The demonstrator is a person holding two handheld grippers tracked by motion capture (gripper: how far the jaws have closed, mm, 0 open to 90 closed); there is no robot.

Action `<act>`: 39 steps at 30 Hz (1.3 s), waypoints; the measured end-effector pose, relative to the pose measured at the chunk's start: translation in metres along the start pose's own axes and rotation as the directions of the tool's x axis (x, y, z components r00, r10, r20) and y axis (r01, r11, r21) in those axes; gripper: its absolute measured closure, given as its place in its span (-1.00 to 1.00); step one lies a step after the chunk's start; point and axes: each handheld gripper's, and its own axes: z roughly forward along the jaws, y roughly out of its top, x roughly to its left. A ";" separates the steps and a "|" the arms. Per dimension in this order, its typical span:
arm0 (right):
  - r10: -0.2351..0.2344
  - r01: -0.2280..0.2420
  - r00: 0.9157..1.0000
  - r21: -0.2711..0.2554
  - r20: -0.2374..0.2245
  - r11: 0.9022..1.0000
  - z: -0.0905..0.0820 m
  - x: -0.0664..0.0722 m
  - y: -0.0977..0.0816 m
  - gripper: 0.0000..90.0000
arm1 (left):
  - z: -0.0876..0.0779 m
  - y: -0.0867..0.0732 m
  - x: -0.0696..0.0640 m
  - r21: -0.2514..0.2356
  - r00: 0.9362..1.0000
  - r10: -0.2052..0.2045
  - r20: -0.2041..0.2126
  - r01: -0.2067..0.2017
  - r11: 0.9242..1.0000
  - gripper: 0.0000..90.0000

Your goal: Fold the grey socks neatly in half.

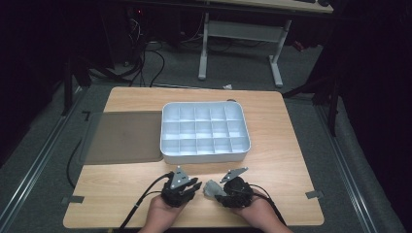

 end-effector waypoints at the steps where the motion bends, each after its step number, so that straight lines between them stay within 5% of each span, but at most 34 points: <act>1: 0.000 0.000 1.000 0.000 0.000 1.000 0.000 0.000 0.000 0.52 | -0.008 0.000 0.005 -0.005 1.000 0.006 -0.022 -0.006 1.000 0.65; 5: -0.025 0.025 1.000 0.025 0.008 0.999 -0.001 0.001 0.003 0.52 | -0.036 -0.011 0.026 -0.042 0.993 0.008 -0.120 -0.013 0.999 0.53; 9: -0.010 0.010 1.000 0.035 -0.008 0.999 -0.001 -0.001 0.005 0.52 | -0.055 -0.027 0.046 -0.083 0.984 -0.065 -0.168 0.051 0.995 0.40; 11: -0.021 0.020 1.000 0.042 0.009 0.999 -0.002 -0.001 0.007 0.53 | -0.063 -0.033 0.055 -0.090 0.975 -0.052 -0.217 0.033 0.995 0.34; 13: -0.035 0.034 0.999 0.045 0.032 0.998 -0.005 -0.001 0.008 0.53 | -0.071 -0.039 0.064 -0.114 0.965 -0.087 -0.246 0.061 0.992 0.31; 22: -0.028 0.022 0.996 0.072 0.079 0.997 -0.018 -0.010 0.013 0.53 | -0.089 -0.054 0.081 -0.152 0.938 -0.132 -0.322 0.086 0.985 0.19; 39: 0.050 -0.057 0.990 0.046 0.132 0.997 -0.052 -0.043 0.019 0.53 | -0.090 -0.060 0.087 -0.153 0.945 -0.139 -0.297 0.096 0.983 0.05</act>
